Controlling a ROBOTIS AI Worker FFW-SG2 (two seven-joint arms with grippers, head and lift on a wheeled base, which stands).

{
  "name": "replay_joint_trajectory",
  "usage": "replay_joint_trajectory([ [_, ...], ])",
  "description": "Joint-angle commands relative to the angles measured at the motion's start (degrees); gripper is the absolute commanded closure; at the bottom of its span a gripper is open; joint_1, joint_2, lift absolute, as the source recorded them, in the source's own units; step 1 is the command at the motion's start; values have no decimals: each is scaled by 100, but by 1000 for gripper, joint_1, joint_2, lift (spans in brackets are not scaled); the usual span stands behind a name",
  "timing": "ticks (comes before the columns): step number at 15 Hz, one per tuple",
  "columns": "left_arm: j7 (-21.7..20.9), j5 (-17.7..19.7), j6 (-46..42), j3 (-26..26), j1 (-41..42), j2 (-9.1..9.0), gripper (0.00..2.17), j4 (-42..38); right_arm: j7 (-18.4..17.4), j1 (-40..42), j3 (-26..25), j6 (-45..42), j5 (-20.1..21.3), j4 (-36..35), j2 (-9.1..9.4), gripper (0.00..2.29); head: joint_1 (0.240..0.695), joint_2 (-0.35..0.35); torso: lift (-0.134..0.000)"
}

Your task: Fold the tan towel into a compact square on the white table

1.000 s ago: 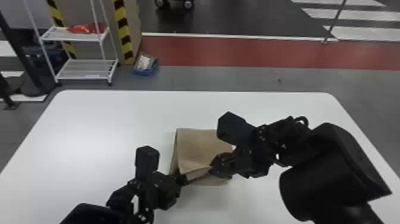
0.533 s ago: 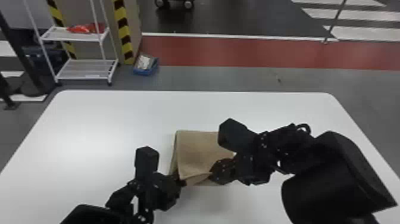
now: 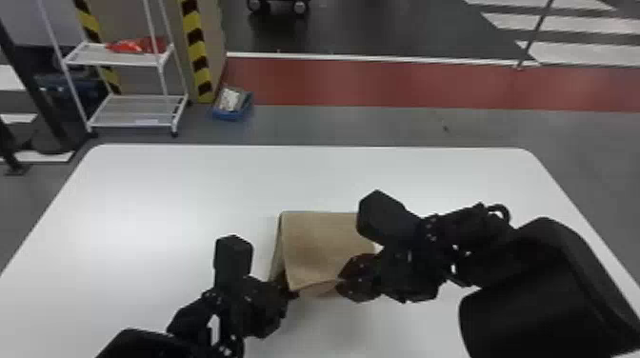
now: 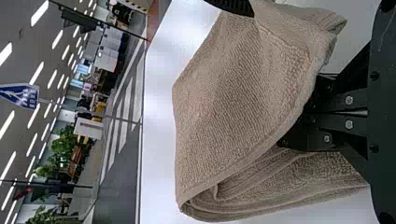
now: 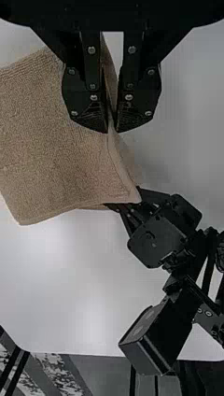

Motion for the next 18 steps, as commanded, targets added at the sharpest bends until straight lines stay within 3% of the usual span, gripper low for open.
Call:
replay_joint_trajectory([
  [1, 0, 0, 0, 1, 12, 1, 1885, -17, 19, 119, -94, 21, -2, -121, -1, 1004, 695, -65, -123],
  [2, 0, 0, 18, -7, 12, 1, 1885, -17, 19, 189, -138, 21, -2, -182, -1, 1001, 695, -66, -123],
  [4, -9, 0, 18, -7, 12, 1, 1885, -17, 19, 330, -199, 144, 15, -332, -36, 664, 695, -70, -123],
  [9, -9, 0, 35, -34, 12, 9, 1885, -26, 19, 461, -481, 250, -204, -472, -10, 660, 695, -88, -123],
  [12, -9, -9, 35, -34, 56, 9, 1885, -35, 19, 426, -1061, 461, -802, -481, 359, 664, 695, -93, -123],
  [14, -18, 0, 35, -34, 135, 9, 1885, -122, 19, 365, -1298, 531, -934, -455, 491, 667, 695, -91, -123],
  [15, -27, 0, 35, -43, 153, 9, 1885, -122, 19, 321, -1342, 531, -916, -411, 526, 718, 695, -93, -123],
  [18, -35, 0, 53, -34, 161, 9, 1885, -158, 19, 303, -1351, 461, -741, -33, 552, 1214, 695, -100, -123],
])
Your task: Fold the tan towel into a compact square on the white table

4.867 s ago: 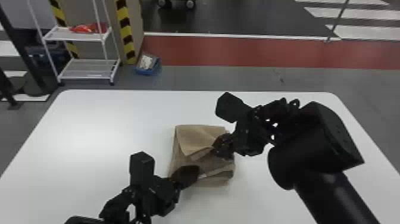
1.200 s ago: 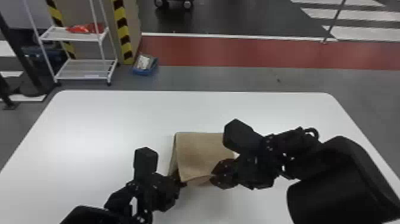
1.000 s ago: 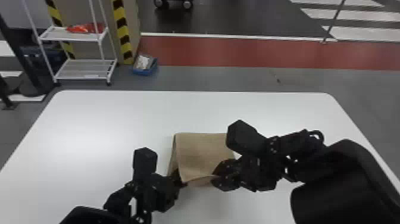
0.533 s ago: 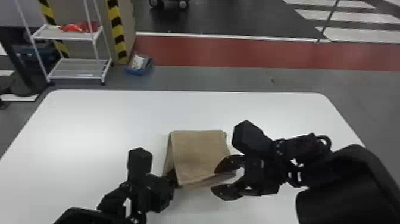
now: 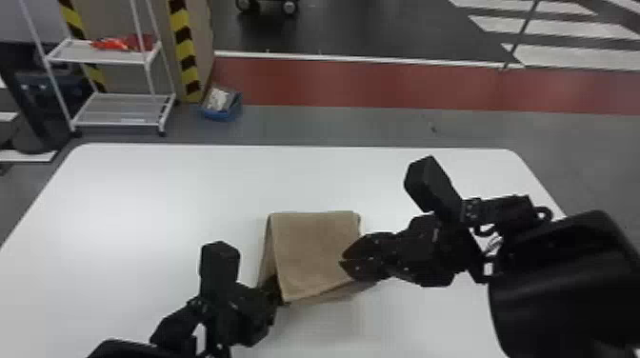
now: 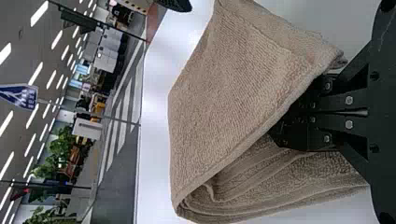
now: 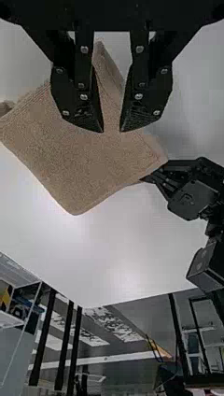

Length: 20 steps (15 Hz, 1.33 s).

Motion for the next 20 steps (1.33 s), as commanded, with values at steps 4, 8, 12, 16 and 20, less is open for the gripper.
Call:
replay_joint_trajectory([
  [4, -56, 1, 267, 2, 57, 9, 1882, -226, 19, 39, -21, -93, 172, 276, 66, 1511, 695, -117, -123],
  [8, -398, -184, 1234, -25, 48, 17, 208, -692, 19, 56, 6, -216, 251, 451, 180, 1511, 695, -124, -123],
  [12, -477, -360, 1585, -42, 4, 17, 66, -807, 19, 100, 32, -269, 242, 451, 259, 1511, 695, -116, -123],
  [16, -469, -368, 1779, -25, -75, 17, 70, -807, 19, 276, -65, -269, 181, 311, 268, 1511, 695, -101, -123],
  [20, -469, -360, 1814, -34, -66, 17, 76, -807, 19, 355, -109, -269, 163, 179, 259, 1511, 695, -101, -123],
])
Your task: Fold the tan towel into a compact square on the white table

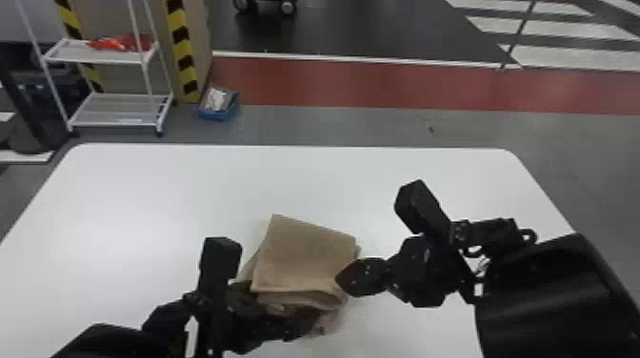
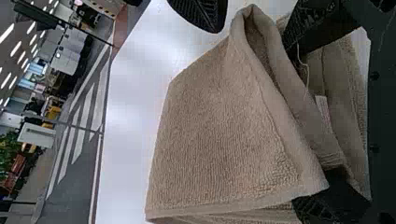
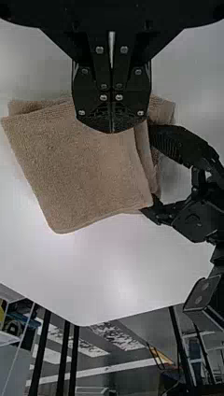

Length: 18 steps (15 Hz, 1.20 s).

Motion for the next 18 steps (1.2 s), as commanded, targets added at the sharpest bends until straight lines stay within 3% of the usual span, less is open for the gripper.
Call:
replay_joint_trajectory([
  [1, -9, 0, 18, -4, 9, 1, 80, -15, 19, 20, -28, 0, -2, -11, -2, 1511, 695, -102, -123],
  [7, -35, -9, 124, 4, 27, 1, 83, -129, 19, 29, -160, 71, -98, -169, 16, 1507, 695, -106, -123],
  [10, 114, -17, 423, -39, 27, -17, 83, -217, 19, 73, -468, 158, -582, -450, 103, 1511, 695, -107, -123],
  [13, 290, -26, 475, -110, 18, -50, 83, -217, 19, 161, -1013, 229, -1496, -600, 332, 1507, 695, -103, -123],
  [18, 659, -17, 493, -347, -43, -50, 87, -190, -571, 187, -1426, 615, -1918, -793, 385, 1507, 695, -114, -123],
])
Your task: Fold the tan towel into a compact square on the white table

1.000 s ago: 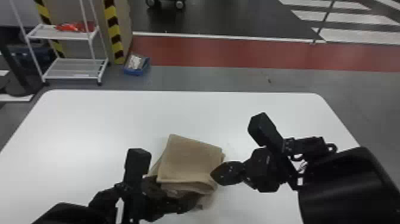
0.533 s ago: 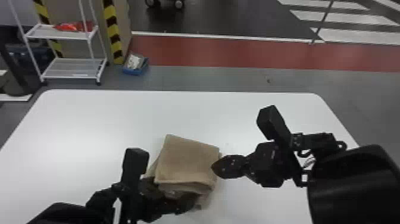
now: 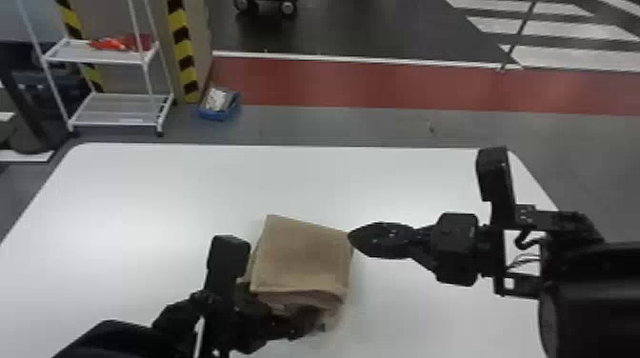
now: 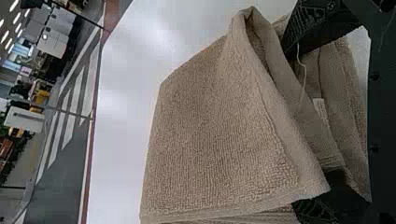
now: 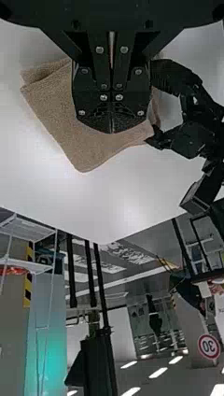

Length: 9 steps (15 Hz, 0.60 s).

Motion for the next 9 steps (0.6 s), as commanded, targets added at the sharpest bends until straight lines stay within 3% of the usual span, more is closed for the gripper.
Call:
replay_joint_trajectory([
  [1, 218, 16, 7, -149, -22, -15, 90, 29, -315, 16, -192, 302, -177, -40, 45, 1507, 695, -121, -123],
  [4, 1070, 183, 623, -527, -172, -15, 90, 56, -658, 86, -324, 443, -212, -93, 89, 1507, 695, -156, -123],
  [6, 1738, 280, 851, -764, -277, -15, 90, 73, -667, 95, -421, 425, -335, -93, 124, 1507, 695, -169, -123],
  [9, 2160, 473, 1132, -834, -383, -15, 93, 38, -667, 113, -597, 373, -476, -93, 247, 1507, 695, -181, -123],
])
